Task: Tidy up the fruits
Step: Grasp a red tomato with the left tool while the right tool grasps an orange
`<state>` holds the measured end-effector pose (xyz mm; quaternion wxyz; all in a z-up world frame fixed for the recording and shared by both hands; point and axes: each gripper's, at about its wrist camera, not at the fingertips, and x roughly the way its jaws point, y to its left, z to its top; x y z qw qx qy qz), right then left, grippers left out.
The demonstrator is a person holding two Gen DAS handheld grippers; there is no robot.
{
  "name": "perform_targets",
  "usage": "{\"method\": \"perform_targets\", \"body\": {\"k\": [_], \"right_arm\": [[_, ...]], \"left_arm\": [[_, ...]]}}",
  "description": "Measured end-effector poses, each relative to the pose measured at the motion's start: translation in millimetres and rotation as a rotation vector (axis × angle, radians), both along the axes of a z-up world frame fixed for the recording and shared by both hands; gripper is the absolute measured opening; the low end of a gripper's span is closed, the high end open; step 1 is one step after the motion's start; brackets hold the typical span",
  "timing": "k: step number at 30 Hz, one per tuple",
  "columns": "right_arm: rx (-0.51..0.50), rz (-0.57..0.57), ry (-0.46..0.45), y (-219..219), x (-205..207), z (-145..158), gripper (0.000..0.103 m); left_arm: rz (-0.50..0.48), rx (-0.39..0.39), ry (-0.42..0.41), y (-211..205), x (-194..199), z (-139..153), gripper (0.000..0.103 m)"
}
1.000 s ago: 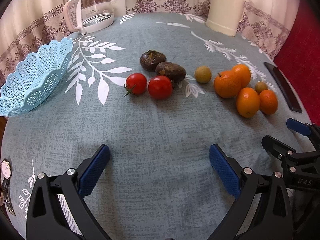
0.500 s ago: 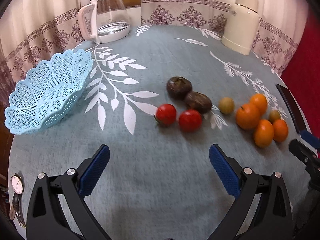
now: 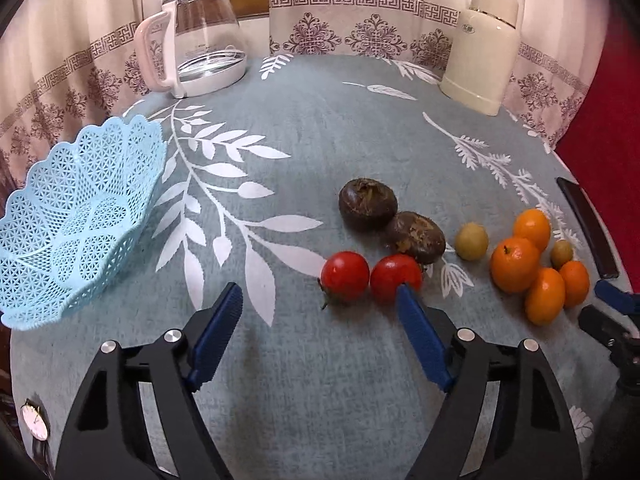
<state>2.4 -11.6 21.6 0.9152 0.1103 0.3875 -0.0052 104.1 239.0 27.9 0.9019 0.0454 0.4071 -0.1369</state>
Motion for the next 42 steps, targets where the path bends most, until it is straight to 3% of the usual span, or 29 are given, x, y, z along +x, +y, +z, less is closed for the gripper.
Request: {"method": "perform_targets", "body": {"k": [5,12,20,25,31,36,42], "right_arm": [[0.000,0.014,0.016,2.5,3.2,-2.5,0.077],[0.008,0.025,0.044,3.0,8.7,-6.6,0.055],[-0.005,0.001,0.052,-0.3,26.0,-7.3,0.049],[0.009,0.009,0.052,-0.5,32.0,-8.4,0.040],[0.014,0.009,0.047,0.0,30.0,-9.5,0.040],[0.018,0.009,0.043,-0.1,29.6,-9.5,0.040],[0.021,0.010,0.040,-1.0,28.4,-10.3,0.040]], "left_arm": [[-0.030,0.007,-0.005,4.5,-5.5,2.9,0.080],[-0.059,0.015,-0.004,3.1,-9.6,0.9,0.079],[-0.057,0.009,-0.010,6.8,-12.9,3.4,0.079],[-0.043,0.002,0.011,7.8,-5.2,-1.2,0.071],[-0.057,0.016,-0.001,-1.9,4.5,-2.3,0.069],[-0.060,-0.002,0.007,0.4,13.6,-2.5,0.055],[-0.080,-0.047,0.031,6.9,11.5,-6.2,0.047]]}}
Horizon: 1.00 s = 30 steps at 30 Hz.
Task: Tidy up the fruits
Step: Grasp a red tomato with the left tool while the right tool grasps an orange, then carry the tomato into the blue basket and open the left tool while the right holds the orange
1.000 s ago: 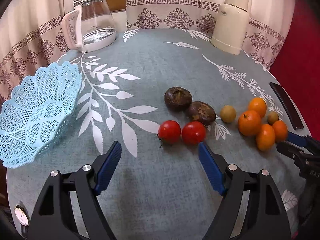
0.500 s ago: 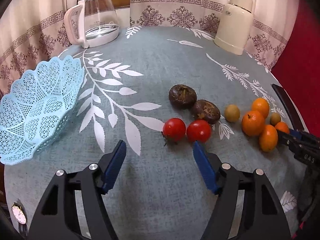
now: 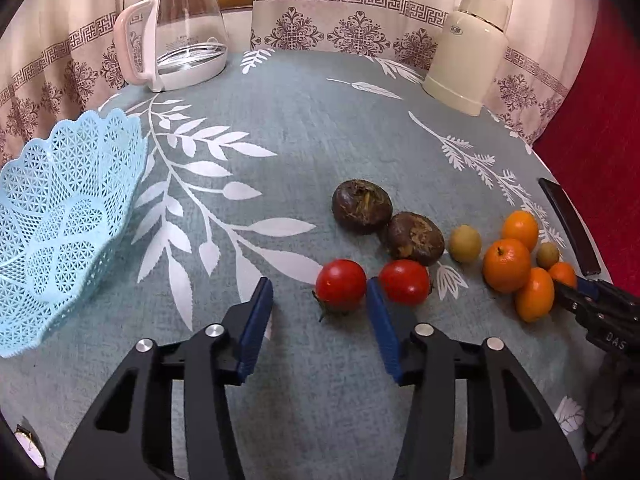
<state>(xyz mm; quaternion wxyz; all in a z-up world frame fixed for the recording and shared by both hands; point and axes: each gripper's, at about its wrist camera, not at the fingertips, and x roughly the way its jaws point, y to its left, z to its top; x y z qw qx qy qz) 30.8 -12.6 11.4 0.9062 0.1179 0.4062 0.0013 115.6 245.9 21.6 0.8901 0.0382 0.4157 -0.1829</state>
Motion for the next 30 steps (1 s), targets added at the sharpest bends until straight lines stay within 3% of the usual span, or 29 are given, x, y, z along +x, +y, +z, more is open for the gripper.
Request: {"method": "perform_targets", "body": {"k": [4,9,19,30], "right_arm": [[-0.017,0.001,-0.001,1.9,-0.4,-0.2,0.040],[-0.013,-0.003,-0.004,1.5,-2.2,0.3,0.040],[0.012,-0.019,-0.015,0.6,-13.8,3.9,0.039],[0.015,-0.019,-0.040,8.4,-27.0,16.4,0.039]], "left_arm": [[-0.002,0.007,0.006,-4.9,2.9,-3.7,0.045],[-0.019,-0.005,0.008,-11.9,5.3,-3.4,0.027],[0.052,-0.051,-0.013,9.6,-4.6,6.7,0.027],[0.176,-0.036,-0.159,49.5,-22.6,49.9,0.027]]}}
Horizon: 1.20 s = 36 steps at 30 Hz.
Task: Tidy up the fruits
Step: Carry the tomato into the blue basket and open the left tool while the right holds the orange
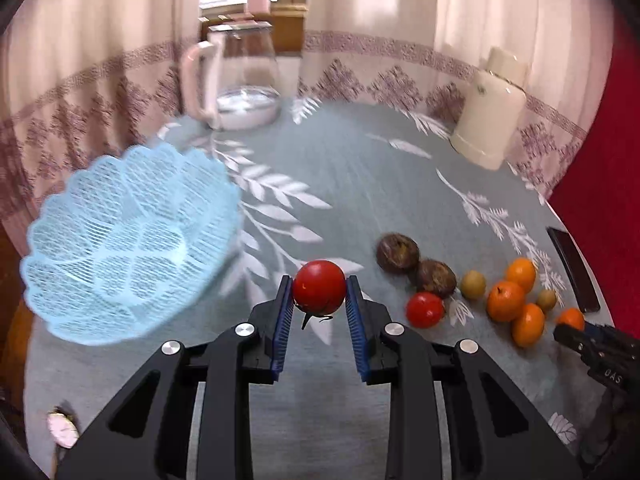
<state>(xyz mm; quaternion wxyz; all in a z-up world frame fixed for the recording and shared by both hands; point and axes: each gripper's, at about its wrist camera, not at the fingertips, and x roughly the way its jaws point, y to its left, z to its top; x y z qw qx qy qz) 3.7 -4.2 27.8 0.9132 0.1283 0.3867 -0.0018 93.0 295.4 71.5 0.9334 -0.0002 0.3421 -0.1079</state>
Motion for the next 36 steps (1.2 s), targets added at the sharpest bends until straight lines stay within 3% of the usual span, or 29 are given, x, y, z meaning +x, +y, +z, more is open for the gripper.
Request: {"method": "perform_targets", "body": {"k": [14,16,18,21,27,30,36], "right_arm": [[-0.021,0.040,-0.018,27.0,-0.8,13.2,0.039],[-0.023,0.047,-0.019,31.3,0.8,15.6,0.039],[-0.026,0.054,-0.021,36.7,2.7,17.3,0.039],[-0.027,0.074,-0.022,47.8,7.6,20.4,0.039],[-0.034,0.157,-0.037,82.9,24.9,32.0,0.039],[-0.040,0.219,-0.058,109.4,37.9,43.0,0.039],[-0.034,0.352,-0.095,176.5,69.7,62.9,0.039]], "left_arm": [[0.221,-0.023,-0.007,85.6,12.1,2.1,0.027],[0.240,-0.023,-0.002,92.6,12.0,0.3,0.031],[0.258,-0.031,-0.005,100.7,11.3,0.1,0.043],[0.278,-0.026,-0.026,110.2,6.9,3.7,0.054],[0.323,-0.010,-0.069,128.8,-1.9,15.9,0.060],[0.351,-0.020,-0.086,140.5,-6.3,22.1,0.070],[0.400,-0.019,-0.111,159.6,-12.8,30.8,0.076]]}}
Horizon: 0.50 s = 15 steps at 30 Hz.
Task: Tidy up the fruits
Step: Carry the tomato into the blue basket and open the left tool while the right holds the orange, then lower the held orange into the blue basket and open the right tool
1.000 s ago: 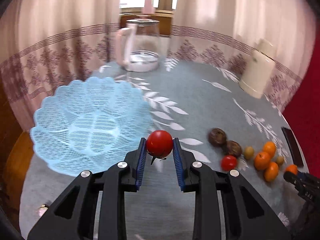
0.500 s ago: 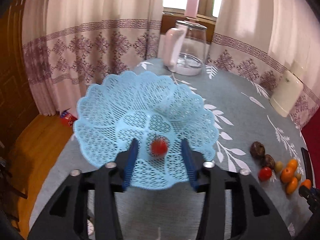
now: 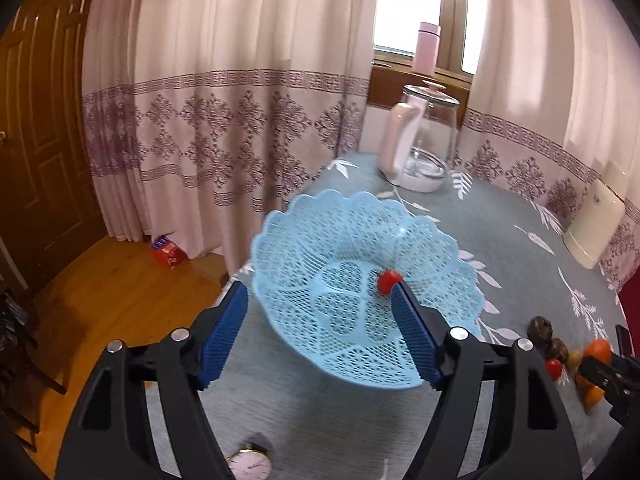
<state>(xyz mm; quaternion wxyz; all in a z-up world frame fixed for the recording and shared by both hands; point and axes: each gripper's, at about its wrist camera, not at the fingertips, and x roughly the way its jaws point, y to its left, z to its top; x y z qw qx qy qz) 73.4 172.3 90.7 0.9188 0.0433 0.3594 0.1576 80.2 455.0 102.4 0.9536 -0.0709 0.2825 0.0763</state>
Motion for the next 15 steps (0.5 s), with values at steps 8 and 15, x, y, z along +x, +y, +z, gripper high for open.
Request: {"method": "perform_targets", "body": {"k": [8,15], "right_arm": [[0.004,0.145,-0.004,95.8,41.6,12.9,0.039],[-0.027,0.185,0.035,140.4,63.0,-0.3,0.039]], "left_arm": [[0.054,-0.025,-0.044,22.9,-11.2,15.0,0.082],[0.093,-0.052,-0.059,39.8,-15.3,20.1,0.084]]}}
